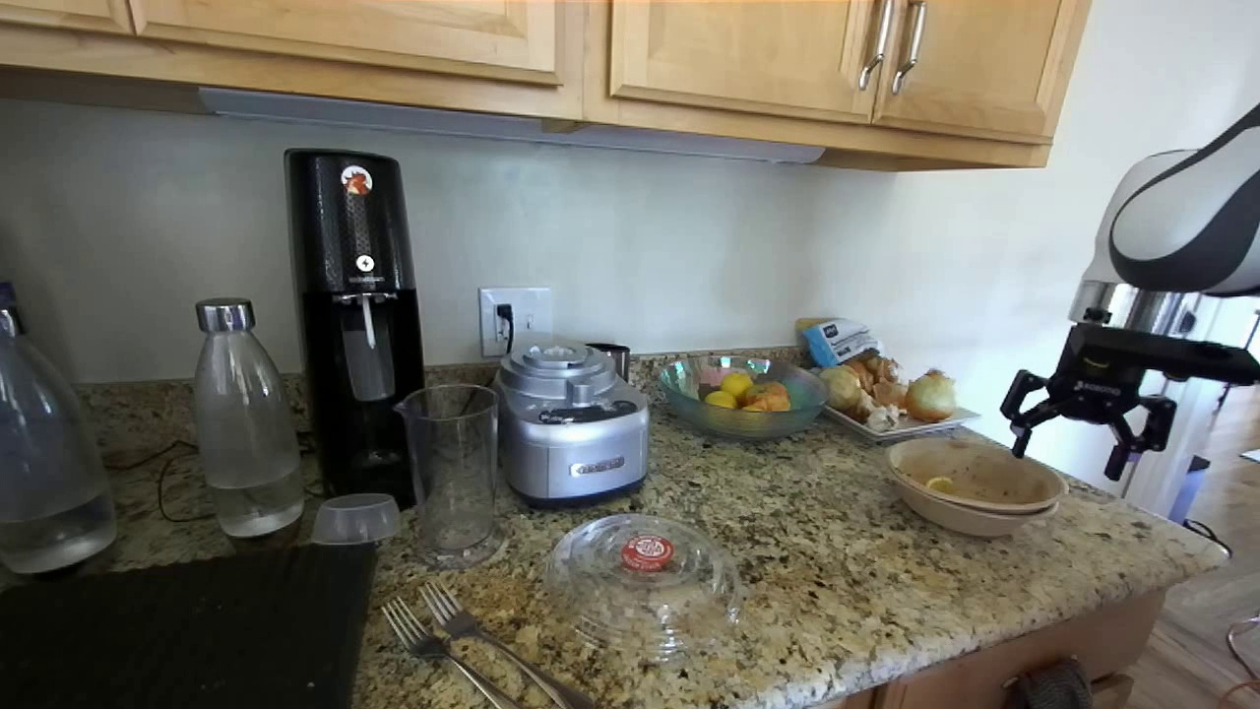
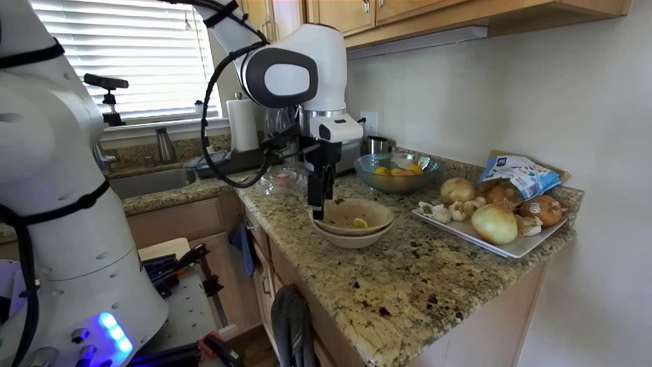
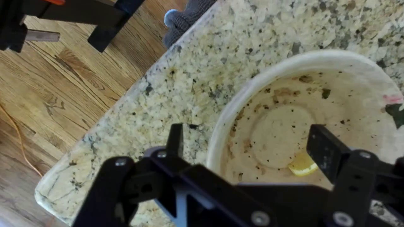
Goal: Unstack the bowls
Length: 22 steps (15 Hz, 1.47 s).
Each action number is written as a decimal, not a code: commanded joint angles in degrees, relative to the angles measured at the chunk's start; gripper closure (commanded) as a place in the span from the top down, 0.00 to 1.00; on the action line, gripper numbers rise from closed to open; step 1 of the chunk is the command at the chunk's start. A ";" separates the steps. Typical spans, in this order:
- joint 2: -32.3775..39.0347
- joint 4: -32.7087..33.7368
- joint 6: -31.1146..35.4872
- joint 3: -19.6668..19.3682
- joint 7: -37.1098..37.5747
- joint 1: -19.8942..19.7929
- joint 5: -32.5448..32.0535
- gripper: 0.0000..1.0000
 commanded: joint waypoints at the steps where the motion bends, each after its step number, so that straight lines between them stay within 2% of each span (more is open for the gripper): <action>1: 1.88 -0.95 2.41 0.05 4.19 0.10 0.89 1.00; 5: 3.88 -0.72 4.32 -0.81 3.18 0.93 5.81 1.00; 7: 4.64 -0.68 6.09 -0.93 2.87 1.17 8.86 0.79; 8: 4.91 -0.64 6.71 -0.98 2.48 1.31 10.53 0.81; 11: 5.72 -0.54 8.02 -0.93 2.03 1.61 13.98 0.63; 12: 5.98 -0.49 8.31 -0.92 1.91 1.70 14.73 0.45; 18: 6.35 -0.36 8.84 -0.91 1.23 2.14 17.52 0.08; 19: 6.34 -0.31 8.77 -0.92 1.22 2.15 17.79 0.07; 20: 6.00 -0.42 8.41 -0.93 1.36 2.10 17.54 0.44; 21: 5.21 -0.65 8.09 -0.92 1.20 2.11 17.44 0.40; 22: 4.01 -1.00 7.84 -0.90 0.94 2.14 17.31 0.41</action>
